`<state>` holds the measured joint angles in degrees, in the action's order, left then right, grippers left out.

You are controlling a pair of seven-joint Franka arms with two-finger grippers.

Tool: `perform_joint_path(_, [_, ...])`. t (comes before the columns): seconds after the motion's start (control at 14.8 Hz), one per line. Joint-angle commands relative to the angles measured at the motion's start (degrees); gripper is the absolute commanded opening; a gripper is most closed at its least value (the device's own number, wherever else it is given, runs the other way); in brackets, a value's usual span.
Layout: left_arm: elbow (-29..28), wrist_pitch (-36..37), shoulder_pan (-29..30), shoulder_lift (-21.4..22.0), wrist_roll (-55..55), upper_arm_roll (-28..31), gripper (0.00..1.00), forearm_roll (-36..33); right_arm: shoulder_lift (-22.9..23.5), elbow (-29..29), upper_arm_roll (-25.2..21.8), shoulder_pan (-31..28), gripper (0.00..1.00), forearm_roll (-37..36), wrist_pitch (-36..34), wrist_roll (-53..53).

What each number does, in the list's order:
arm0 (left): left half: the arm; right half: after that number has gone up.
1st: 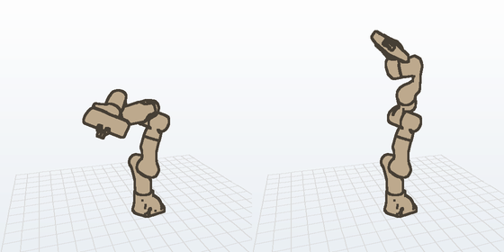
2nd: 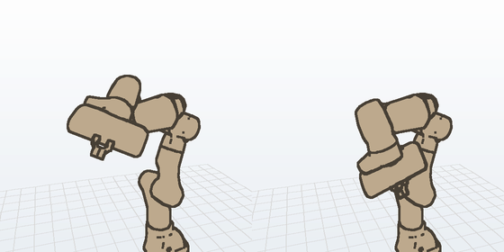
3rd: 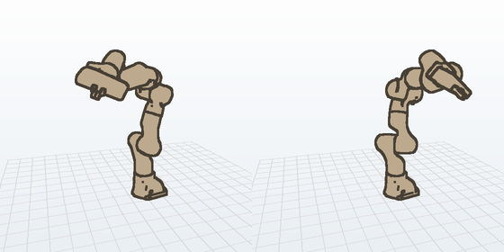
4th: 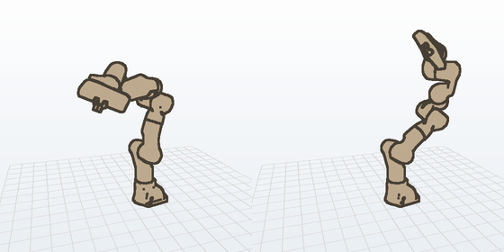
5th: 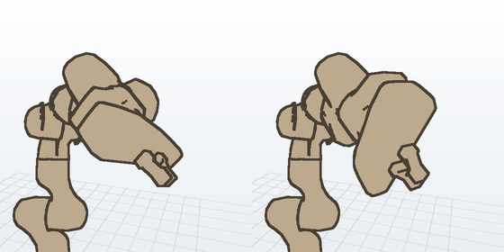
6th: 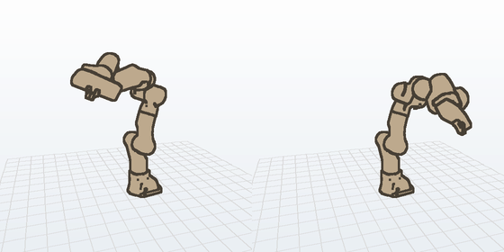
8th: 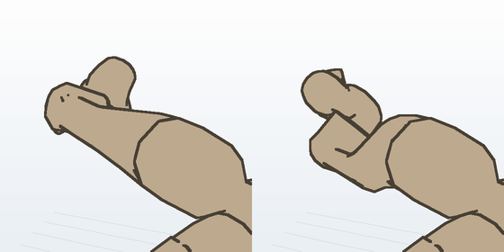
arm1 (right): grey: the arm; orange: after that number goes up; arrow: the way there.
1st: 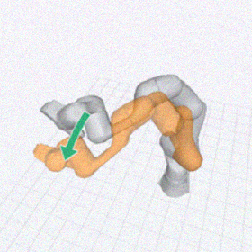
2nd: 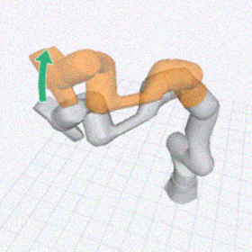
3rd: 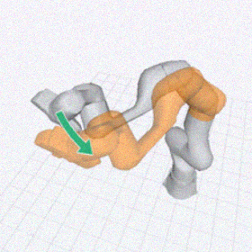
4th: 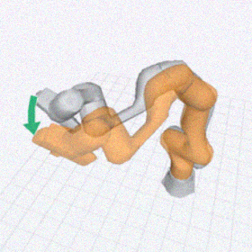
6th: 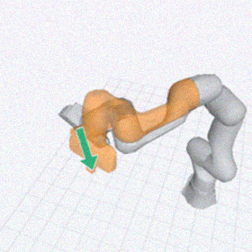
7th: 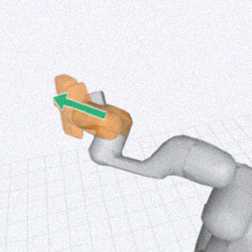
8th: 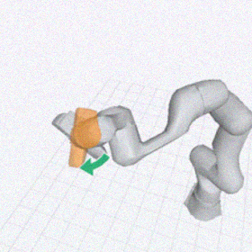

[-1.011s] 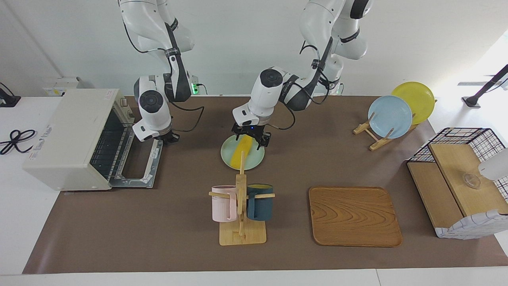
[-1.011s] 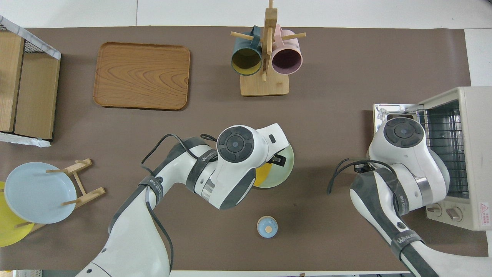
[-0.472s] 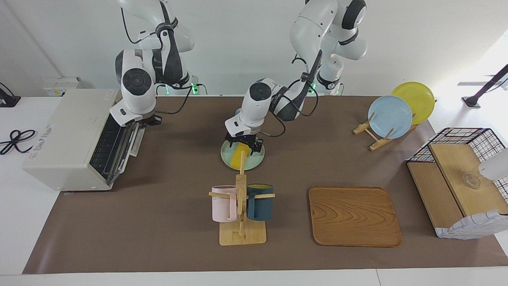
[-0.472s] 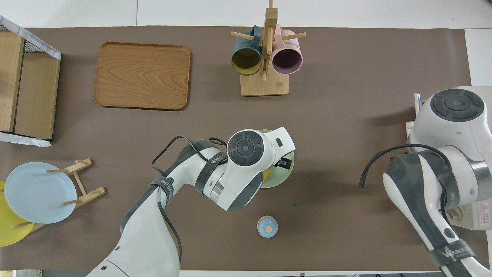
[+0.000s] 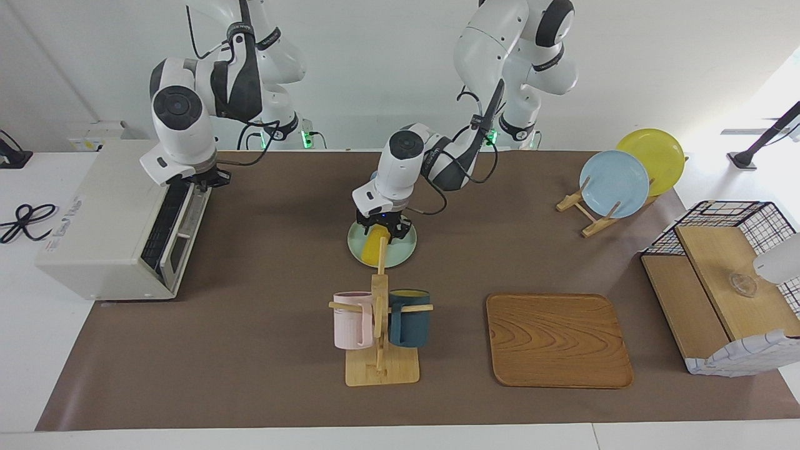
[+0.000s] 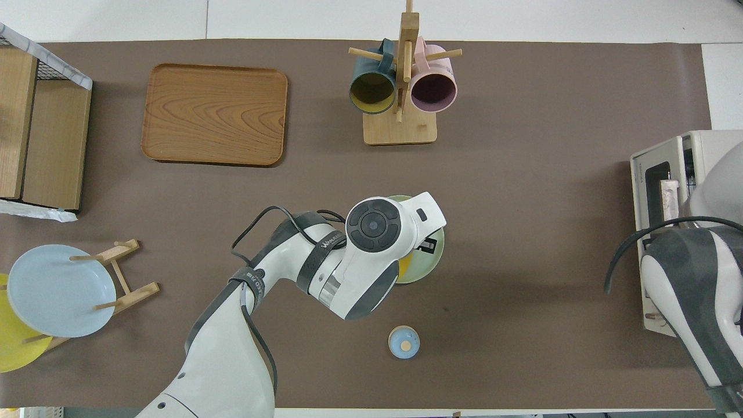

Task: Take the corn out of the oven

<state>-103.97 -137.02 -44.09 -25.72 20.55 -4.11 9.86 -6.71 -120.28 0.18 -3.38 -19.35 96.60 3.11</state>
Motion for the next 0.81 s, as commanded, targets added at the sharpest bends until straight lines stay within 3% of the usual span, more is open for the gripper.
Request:
perform_joint_path(0.0, [0.3, -0.3, -1.4, 0.6, 3.3, 1.7, 0.00, -0.7, 0.1, 0.6, 0.2, -1.1, 0.00, -0.9, 1.3, -2.5])
perform_joint_path(0.2, [0.8, 3.8, 0.9, 5.0, 3.0, 2.8, 0.00, -0.6, 0.2, 4.7, 0.5, -0.3, 0.02, 0.8, -3.2, -2.5])
perform_joint_path(0.4, [2.0, 10.0, 7.1, 10.2, 2.6, 2.9, 0.00, -0.6, 0.3, 11.4, 0.9, -0.1, 0.11, 4.6, -9.4, -2.7])
perform_joint_path(0.61, [8.5, 17.4, 14.4, 9.5, 0.3, 3.0, 0.00, -0.7, 0.2, 15.5, 1.0, 1.4, 0.24, 9.3, -12.0, -2.7])
perform_joint_path(0.74, [10.1, 17.8, 21.2, 8.3, -3.7, 3.0, 0.00, -0.9, 0.5, 18.0, 1.0, 1.4, 0.33, 12.7, -12.3, -2.8])
